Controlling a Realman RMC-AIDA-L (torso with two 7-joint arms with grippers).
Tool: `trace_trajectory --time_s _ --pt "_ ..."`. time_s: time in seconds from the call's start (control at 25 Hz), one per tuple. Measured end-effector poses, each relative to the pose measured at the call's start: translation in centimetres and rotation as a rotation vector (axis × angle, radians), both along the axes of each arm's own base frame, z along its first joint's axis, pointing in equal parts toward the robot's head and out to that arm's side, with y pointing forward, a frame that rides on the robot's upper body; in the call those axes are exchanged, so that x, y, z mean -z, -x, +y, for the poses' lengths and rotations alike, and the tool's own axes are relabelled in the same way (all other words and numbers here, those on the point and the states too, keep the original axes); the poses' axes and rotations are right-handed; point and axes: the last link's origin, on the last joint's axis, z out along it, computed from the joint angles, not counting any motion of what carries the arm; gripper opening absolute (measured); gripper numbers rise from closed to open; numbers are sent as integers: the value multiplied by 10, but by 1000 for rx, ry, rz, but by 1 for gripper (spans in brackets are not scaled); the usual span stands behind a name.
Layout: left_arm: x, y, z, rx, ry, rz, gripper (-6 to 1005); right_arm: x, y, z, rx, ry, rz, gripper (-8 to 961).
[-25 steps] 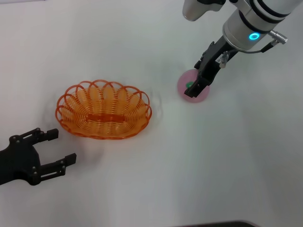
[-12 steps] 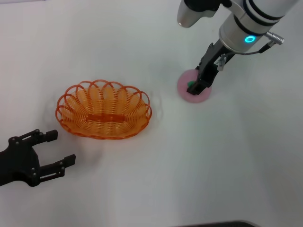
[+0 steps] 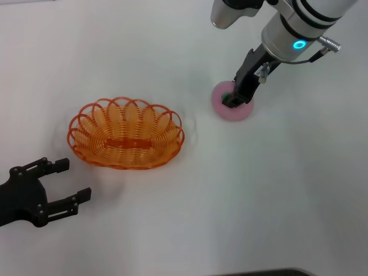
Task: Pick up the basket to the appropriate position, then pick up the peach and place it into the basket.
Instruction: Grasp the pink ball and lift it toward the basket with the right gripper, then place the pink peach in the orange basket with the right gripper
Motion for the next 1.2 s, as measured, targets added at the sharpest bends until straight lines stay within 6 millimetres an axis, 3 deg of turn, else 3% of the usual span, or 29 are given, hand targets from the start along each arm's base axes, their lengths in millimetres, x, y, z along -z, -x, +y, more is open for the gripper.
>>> trace_trajectory --time_s 0.72,1.2 --pt "-5 0 -1 -4 -14 -14 812 -23 29 -15 -27 29 209 237" --pt "-5 1 -2 -5 -12 -14 812 -12 49 -24 -87 112 367 250"
